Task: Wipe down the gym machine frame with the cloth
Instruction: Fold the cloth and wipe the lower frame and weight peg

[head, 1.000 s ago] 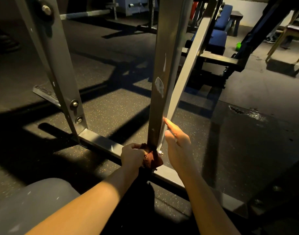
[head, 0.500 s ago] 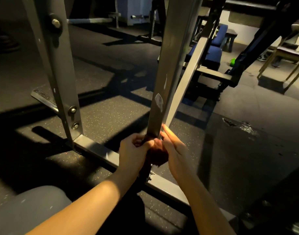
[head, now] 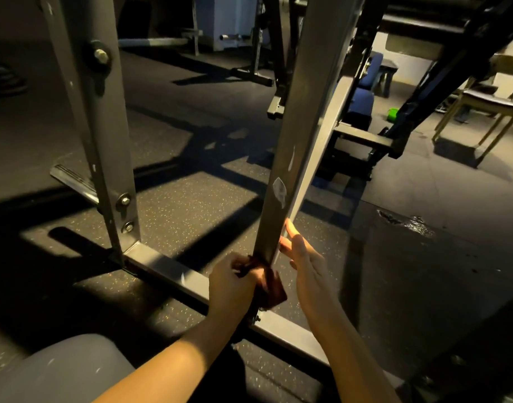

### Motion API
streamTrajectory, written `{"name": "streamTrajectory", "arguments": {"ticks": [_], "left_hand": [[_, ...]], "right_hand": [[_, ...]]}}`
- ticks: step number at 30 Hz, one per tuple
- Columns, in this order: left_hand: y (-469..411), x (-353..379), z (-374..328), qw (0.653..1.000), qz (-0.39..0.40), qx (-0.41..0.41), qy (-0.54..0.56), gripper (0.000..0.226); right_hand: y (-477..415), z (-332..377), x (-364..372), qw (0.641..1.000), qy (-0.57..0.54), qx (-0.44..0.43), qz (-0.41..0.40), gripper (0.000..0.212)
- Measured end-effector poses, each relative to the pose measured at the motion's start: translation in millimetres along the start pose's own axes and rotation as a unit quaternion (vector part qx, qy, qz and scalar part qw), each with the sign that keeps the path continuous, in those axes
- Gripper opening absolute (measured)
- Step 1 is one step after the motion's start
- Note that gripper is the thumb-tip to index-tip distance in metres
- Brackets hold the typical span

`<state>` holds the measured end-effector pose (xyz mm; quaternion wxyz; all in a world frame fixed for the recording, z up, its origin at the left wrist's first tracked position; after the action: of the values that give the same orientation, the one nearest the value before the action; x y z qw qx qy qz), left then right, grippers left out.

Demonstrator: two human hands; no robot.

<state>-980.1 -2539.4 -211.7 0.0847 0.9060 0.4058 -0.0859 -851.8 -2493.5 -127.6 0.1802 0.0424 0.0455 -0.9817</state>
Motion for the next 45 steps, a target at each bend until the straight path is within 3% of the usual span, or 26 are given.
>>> {"name": "streamTrajectory", "arguments": {"ticks": [2,4,11,17,23,28,30,35,36,38,41,45], "left_hand": [[4,2,13,0.998,0.016,-0.05,-0.017,0.017],[5,-1,4,0.999,0.013,-0.042,-0.016,0.015],[10,-28,-119,0.984,-0.014,0.145,0.098,0.017],[19,-25,-87,0.994,-0.01,0.046,0.096,0.016],[18,-35,-164,0.973,-0.005,0.167,0.156,0.01],[23,-34,-130,0.98,-0.009,0.139,0.142,0.012],[22,-36,-136,0.981,-0.004,0.142,0.134,0.011],[17,-43,-181,0.971,-0.013,0.199,0.129,0.014],[17,-43,-174,0.972,-0.011,0.193,0.133,0.013],[20,-37,-140,0.98,0.007,0.145,0.136,0.009],[24,-35,-102,0.989,-0.002,0.082,0.12,0.011],[19,-37,-168,0.972,0.0,0.181,0.147,0.009]], "right_hand": [[1,2,0,1.0,0.019,0.0,-0.001,0.031],[3,8,-2,1.0,0.026,0.004,0.01,0.033],[-5,73,-17,0.999,0.004,-0.034,-0.042,0.027],[-3,89,-16,0.997,-0.001,-0.032,-0.067,0.031],[-4,93,-23,0.995,-0.043,0.049,-0.078,0.029],[-4,103,-20,0.995,-0.013,0.058,-0.075,0.025],[2,106,-19,0.996,0.011,0.061,-0.06,0.033],[7,111,-16,0.997,0.045,0.054,-0.033,0.087],[7,112,-16,0.997,0.044,0.054,-0.026,0.089],[6,114,-15,0.998,0.032,0.047,-0.032,0.074],[7,113,-11,0.998,0.042,0.043,-0.019,0.071],[1,114,-20,0.997,0.05,0.031,-0.05,0.038]]}}
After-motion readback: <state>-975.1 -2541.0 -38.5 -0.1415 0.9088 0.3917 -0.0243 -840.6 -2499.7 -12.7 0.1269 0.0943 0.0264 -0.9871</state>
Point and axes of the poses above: each hand's wrist, its own y-axis away from the middle knuckle, its own x-axis out of the palm, z = x × y, the point moved 6 cm from there along -y, towards the middle knuckle, and after that the axes turned 8 degrees about -z, right-handed, at the moved point
